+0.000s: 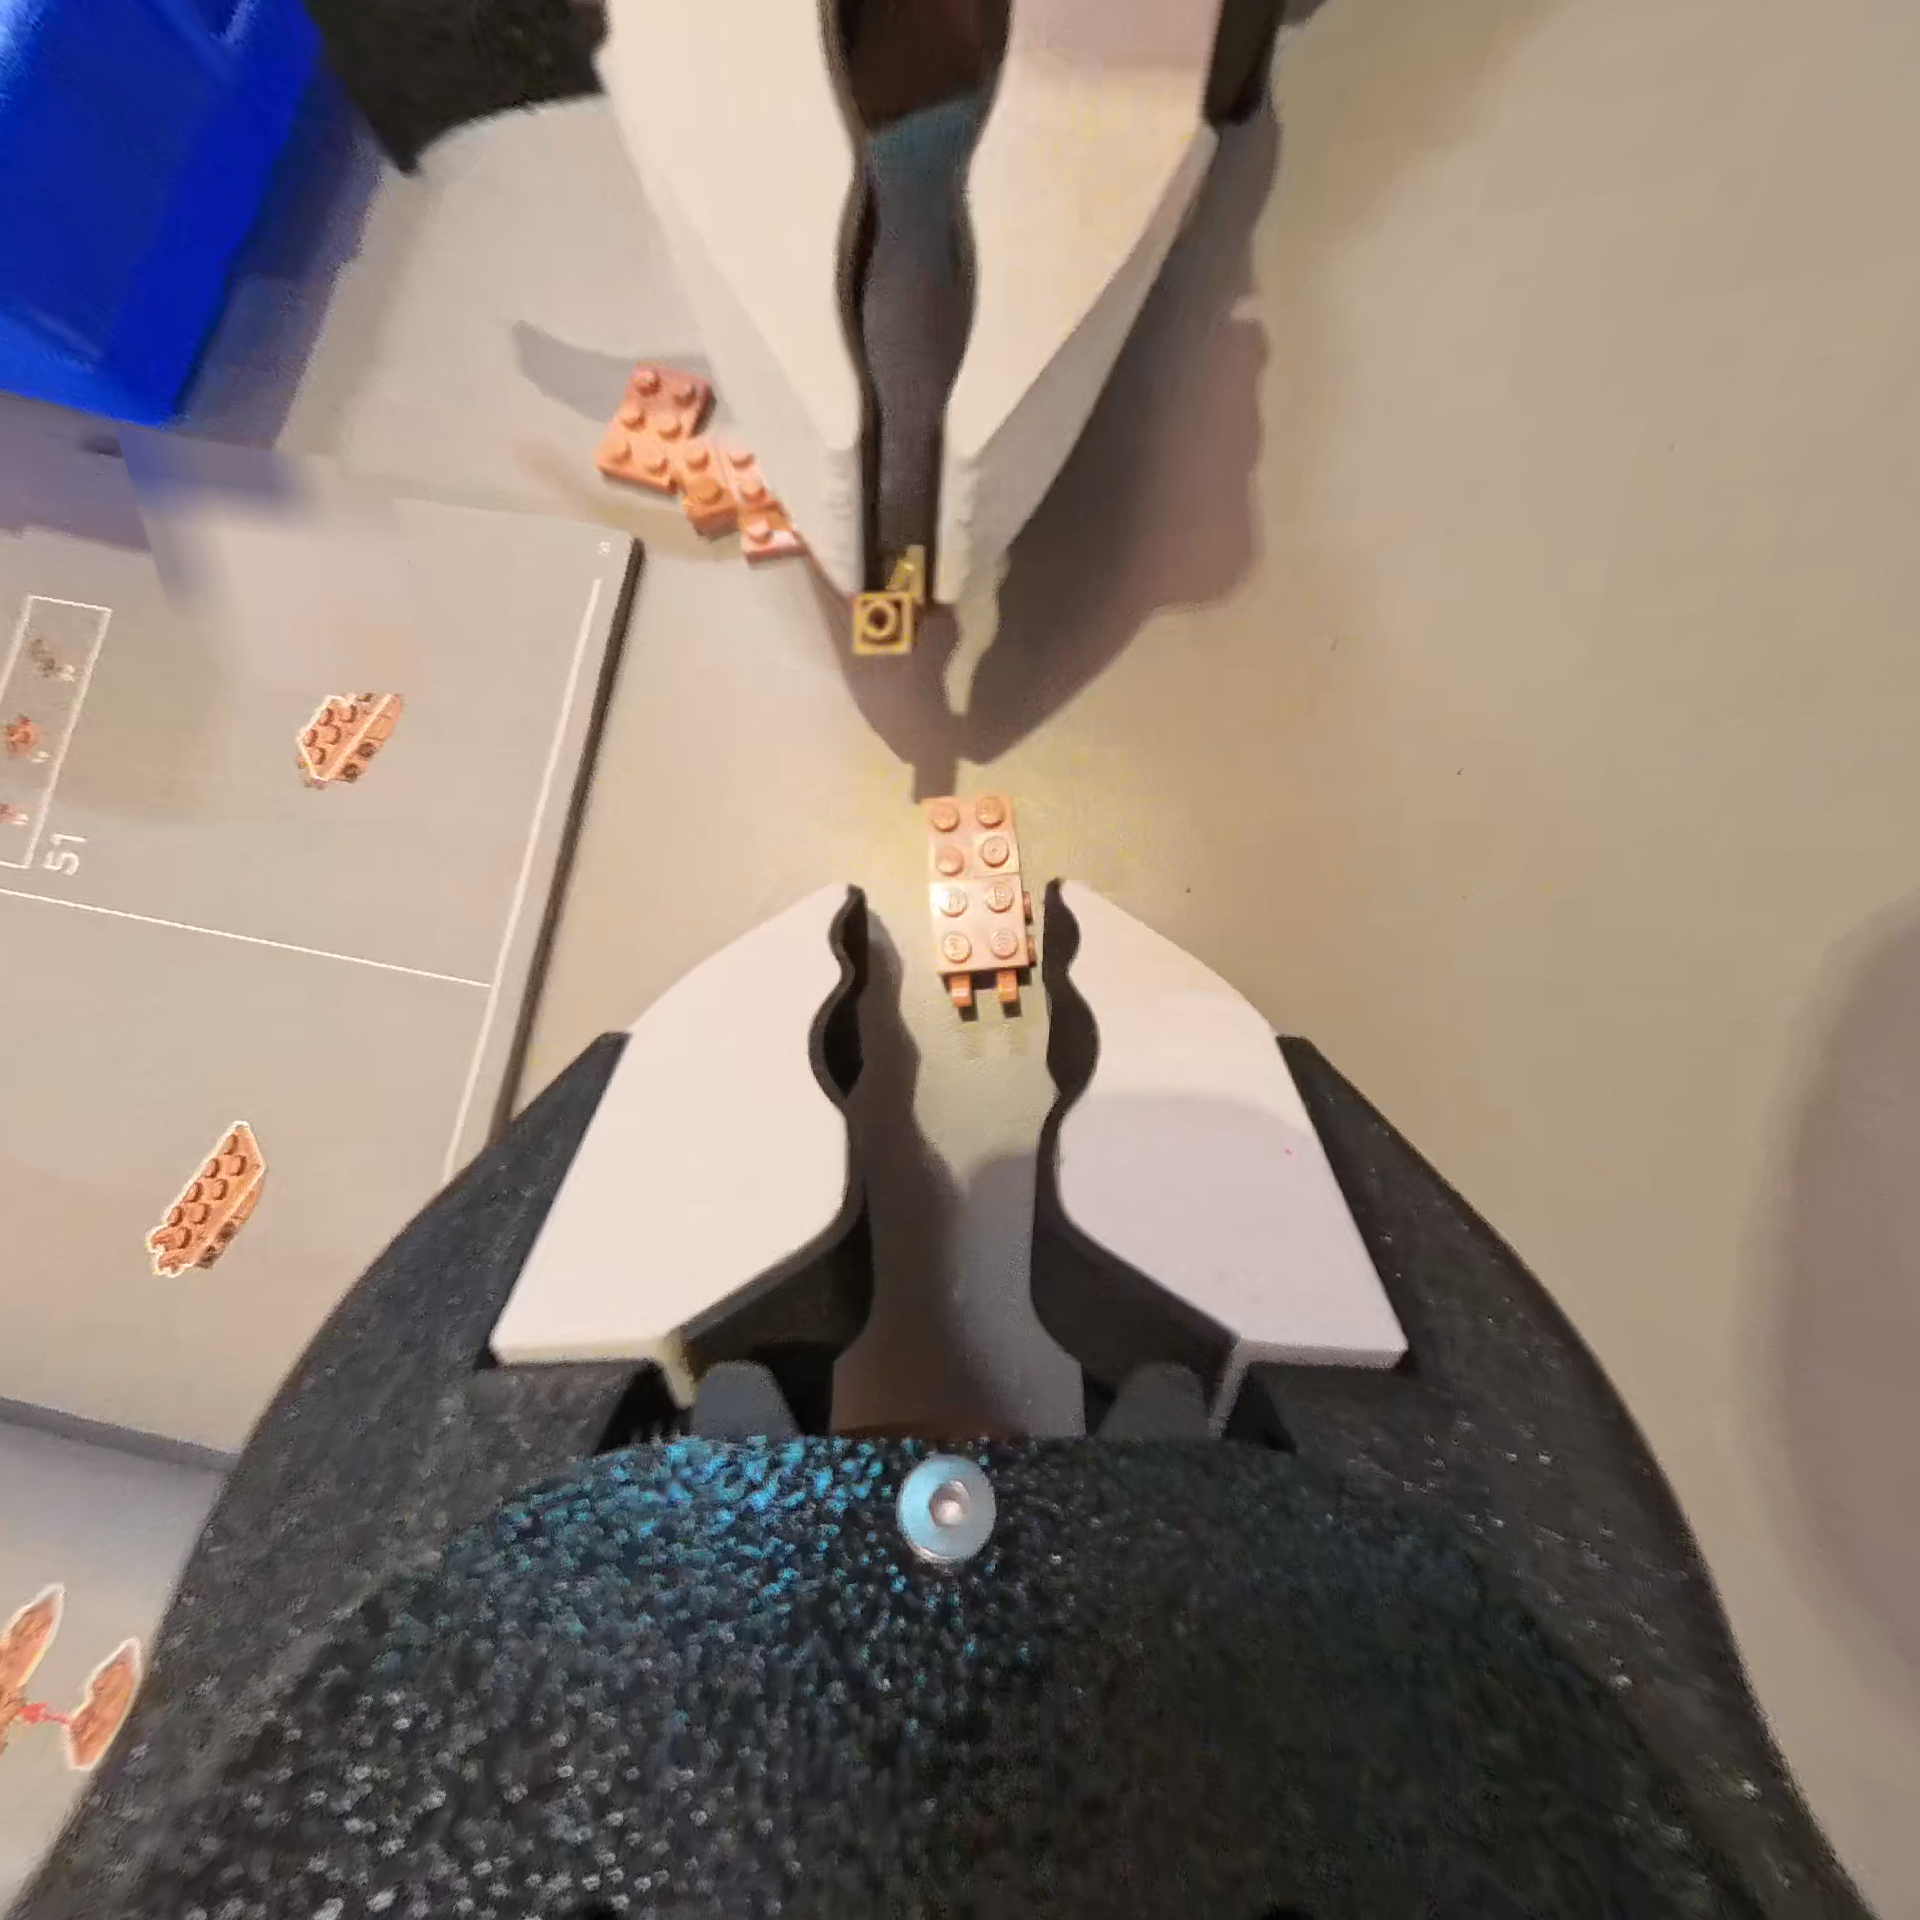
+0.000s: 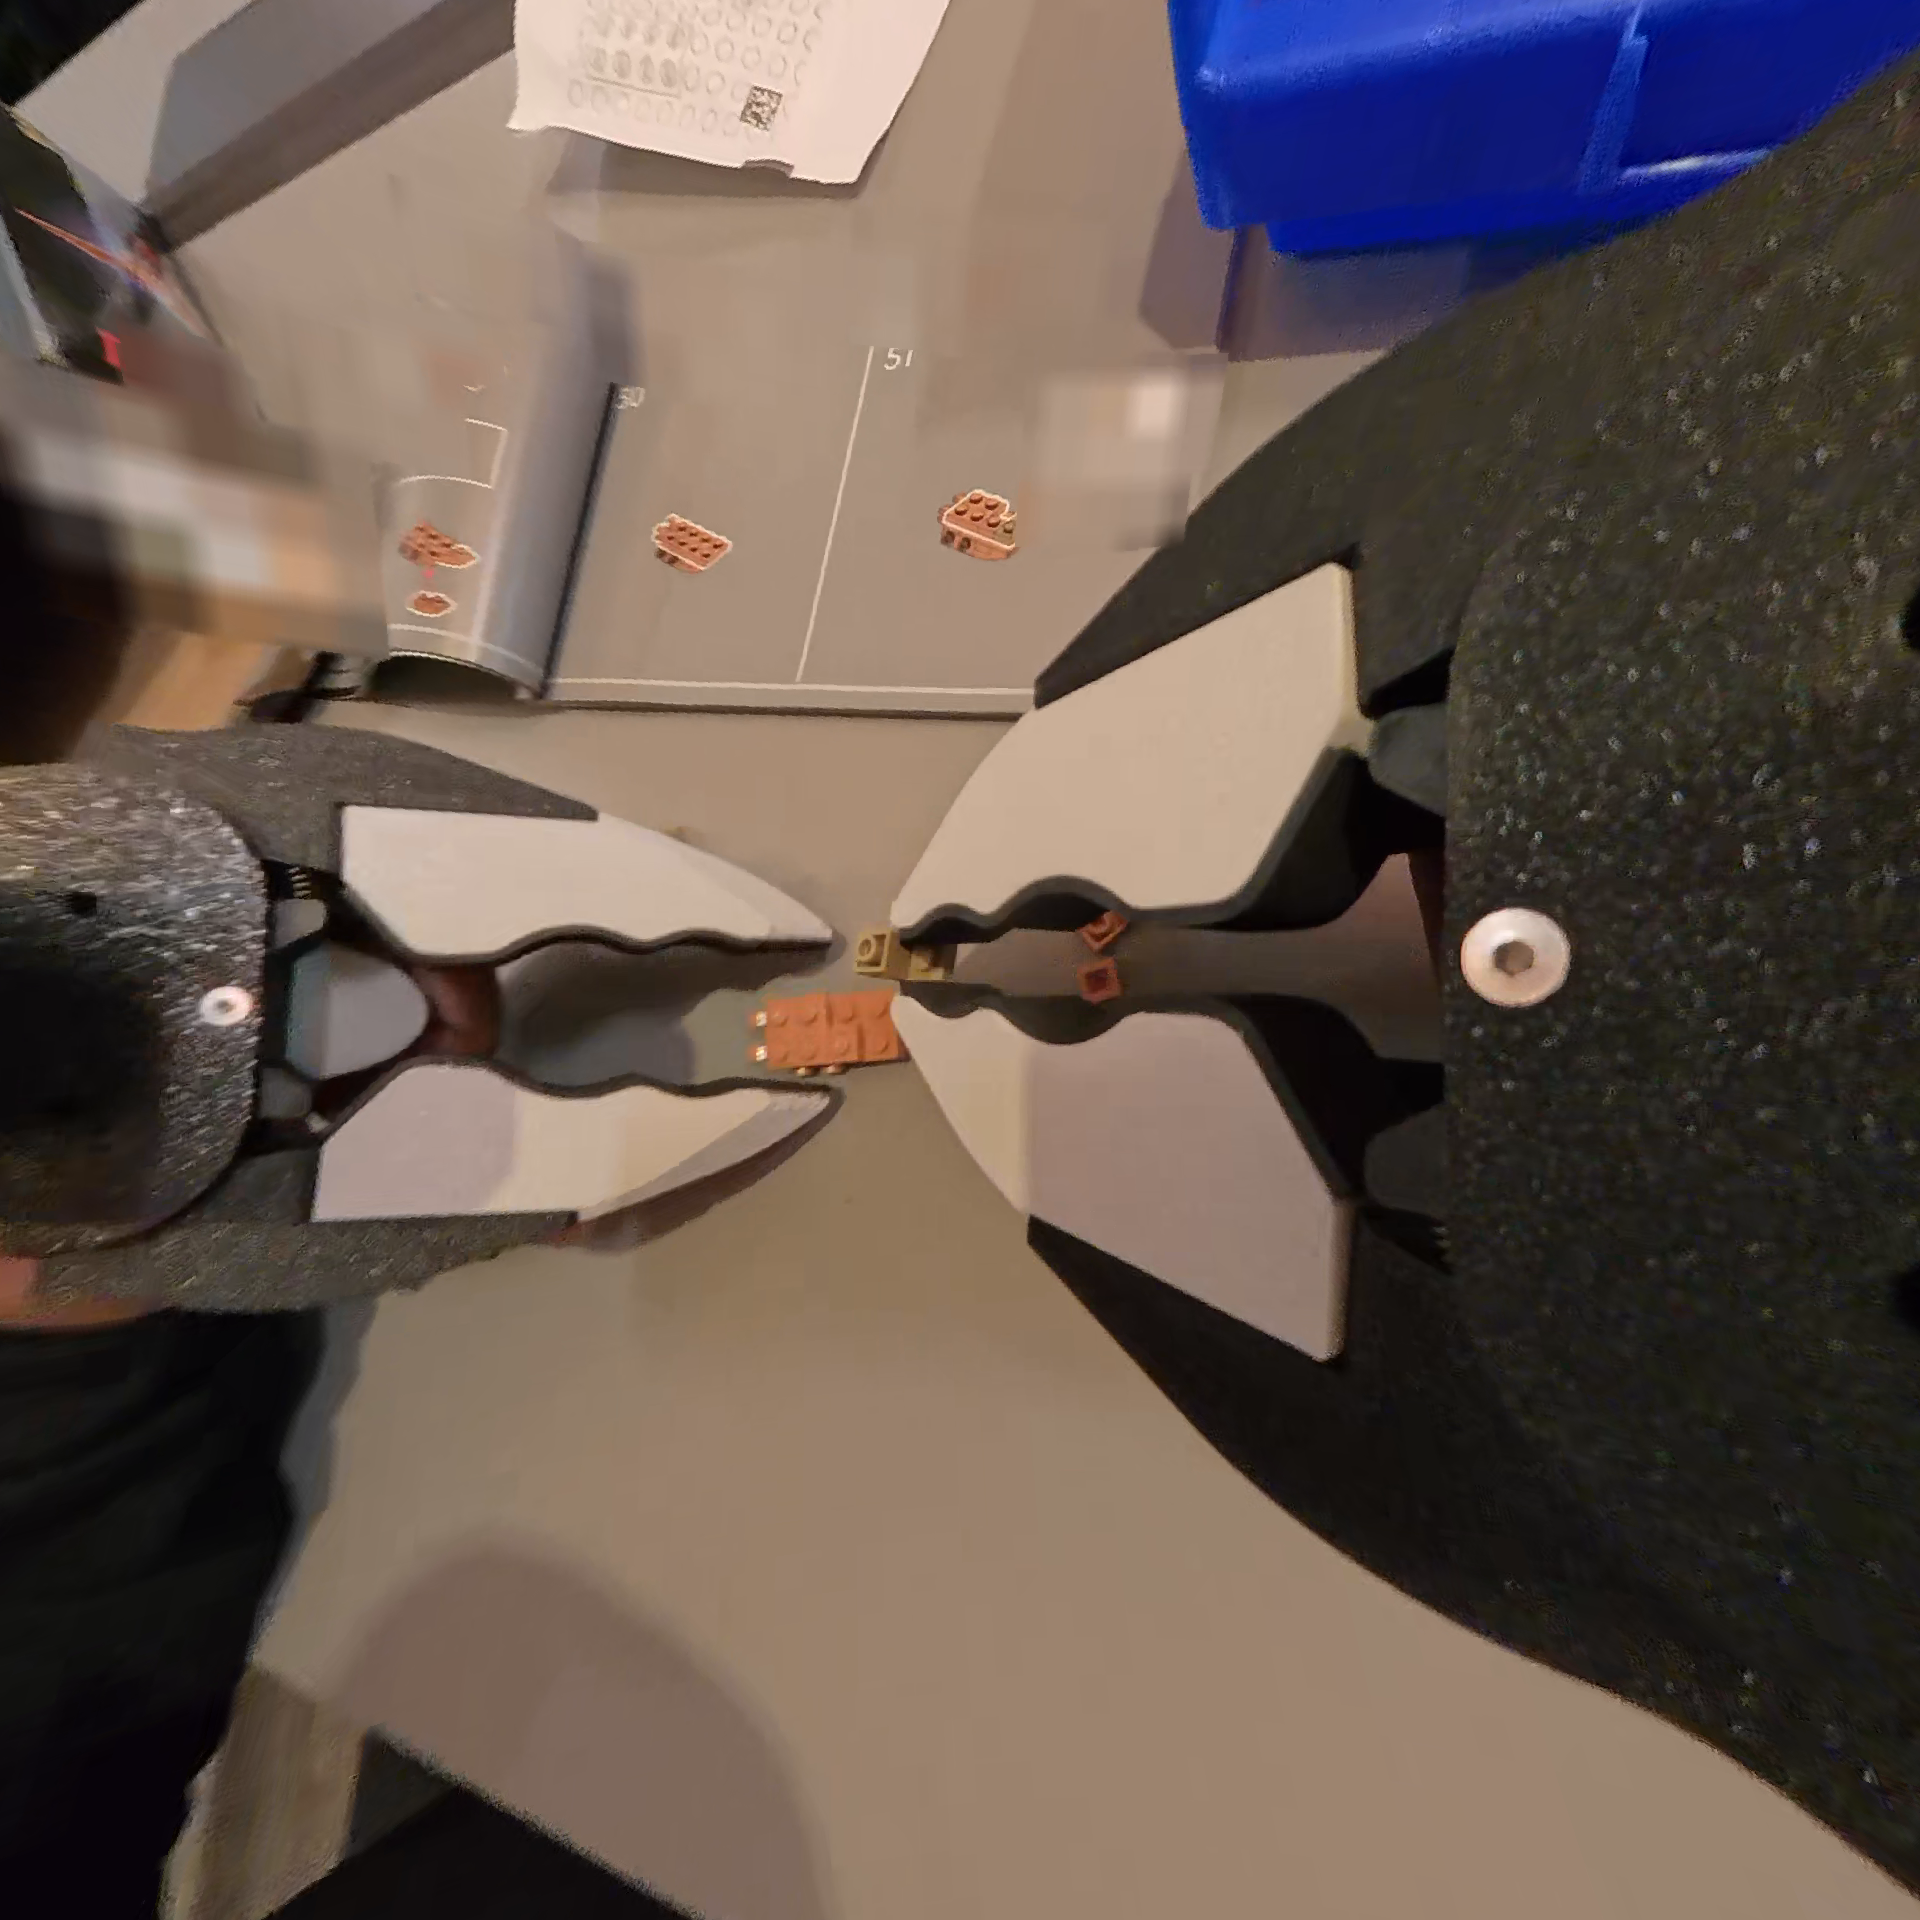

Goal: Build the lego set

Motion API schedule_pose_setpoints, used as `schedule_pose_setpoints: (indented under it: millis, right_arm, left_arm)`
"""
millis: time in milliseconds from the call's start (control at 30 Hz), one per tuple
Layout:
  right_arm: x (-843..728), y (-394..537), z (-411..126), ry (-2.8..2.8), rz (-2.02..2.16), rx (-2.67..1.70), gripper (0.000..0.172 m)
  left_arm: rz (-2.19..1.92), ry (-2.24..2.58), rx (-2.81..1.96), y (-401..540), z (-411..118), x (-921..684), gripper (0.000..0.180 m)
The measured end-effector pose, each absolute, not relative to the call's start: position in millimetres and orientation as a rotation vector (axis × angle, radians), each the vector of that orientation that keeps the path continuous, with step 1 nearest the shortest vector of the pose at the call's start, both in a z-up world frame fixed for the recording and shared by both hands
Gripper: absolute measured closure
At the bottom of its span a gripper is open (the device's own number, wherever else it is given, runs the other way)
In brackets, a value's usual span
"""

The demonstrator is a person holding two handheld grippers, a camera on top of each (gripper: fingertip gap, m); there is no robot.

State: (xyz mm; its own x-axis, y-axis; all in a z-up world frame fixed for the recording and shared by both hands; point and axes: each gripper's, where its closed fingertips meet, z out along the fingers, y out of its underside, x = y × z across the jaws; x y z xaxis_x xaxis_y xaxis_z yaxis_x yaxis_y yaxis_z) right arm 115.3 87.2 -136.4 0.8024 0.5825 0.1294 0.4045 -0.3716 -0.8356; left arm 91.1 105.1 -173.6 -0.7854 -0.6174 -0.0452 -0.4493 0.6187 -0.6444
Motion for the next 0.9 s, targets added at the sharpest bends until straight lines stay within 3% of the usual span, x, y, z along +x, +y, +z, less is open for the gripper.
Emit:
schedule_pose_setpoints:
  millis: [333, 900]
  right_arm:
    - [109, 86, -113, -0.685, 0.244, -1.889, 0.166]
    - [95, 86, -110, -0.695, 0.252, -1.863, 0.164]
  left_arm:
    - [-1.312, 2.249, -0.669, 87, -104, 102, 0.160]
    - [-1.200, 2.301, -0.530, 83, -115, 98, 0.173]
